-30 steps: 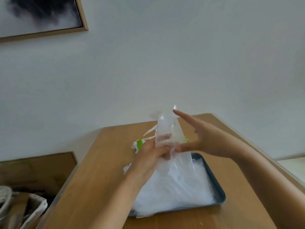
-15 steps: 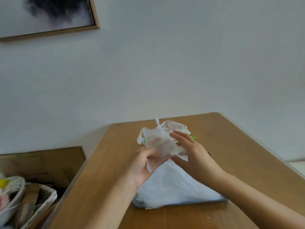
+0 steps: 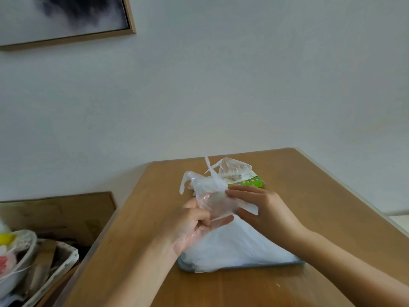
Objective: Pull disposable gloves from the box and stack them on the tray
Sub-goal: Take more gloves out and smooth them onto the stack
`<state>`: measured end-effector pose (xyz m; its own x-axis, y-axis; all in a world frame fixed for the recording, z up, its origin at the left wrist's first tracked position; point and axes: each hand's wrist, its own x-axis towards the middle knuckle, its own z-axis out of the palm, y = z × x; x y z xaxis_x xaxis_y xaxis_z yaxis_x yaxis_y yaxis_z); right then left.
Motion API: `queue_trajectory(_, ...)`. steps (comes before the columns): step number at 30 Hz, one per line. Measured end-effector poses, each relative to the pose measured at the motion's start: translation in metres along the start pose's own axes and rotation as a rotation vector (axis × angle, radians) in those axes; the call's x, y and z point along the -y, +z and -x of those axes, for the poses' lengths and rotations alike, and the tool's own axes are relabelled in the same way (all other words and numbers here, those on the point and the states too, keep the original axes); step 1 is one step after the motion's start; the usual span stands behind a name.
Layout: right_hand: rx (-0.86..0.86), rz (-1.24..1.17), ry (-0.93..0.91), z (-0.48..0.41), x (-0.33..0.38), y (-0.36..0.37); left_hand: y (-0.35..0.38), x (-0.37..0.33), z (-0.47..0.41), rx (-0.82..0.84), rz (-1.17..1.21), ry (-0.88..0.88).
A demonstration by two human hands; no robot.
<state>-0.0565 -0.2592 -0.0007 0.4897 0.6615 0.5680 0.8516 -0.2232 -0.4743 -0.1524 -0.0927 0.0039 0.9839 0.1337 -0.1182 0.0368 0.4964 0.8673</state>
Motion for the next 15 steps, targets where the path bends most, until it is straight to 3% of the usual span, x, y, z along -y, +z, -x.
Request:
queue_trajectory(3, -0.027, -0.078, 0.06, 0.001, -0.006, -0.007, -0.008, 0.001, 0.0, 0.041, -0.006, -0.02)
queue_trajectory(6, -0.071, -0.224, 0.266, 0.0, -0.012, -0.015, -0.013, 0.0, 0.007, 0.123, -0.07, -0.061)
queue_trajectory(11, -0.072, -1.05, 0.701, -0.005, -0.016, -0.021, -0.023, 0.005, 0.007, 0.181, -0.083, -0.141)
queue_trajectory(15, 0.056, -0.907, 0.748, -0.001, -0.02, -0.013, -0.025, 0.006, 0.009, 0.164, -0.062, -0.158)
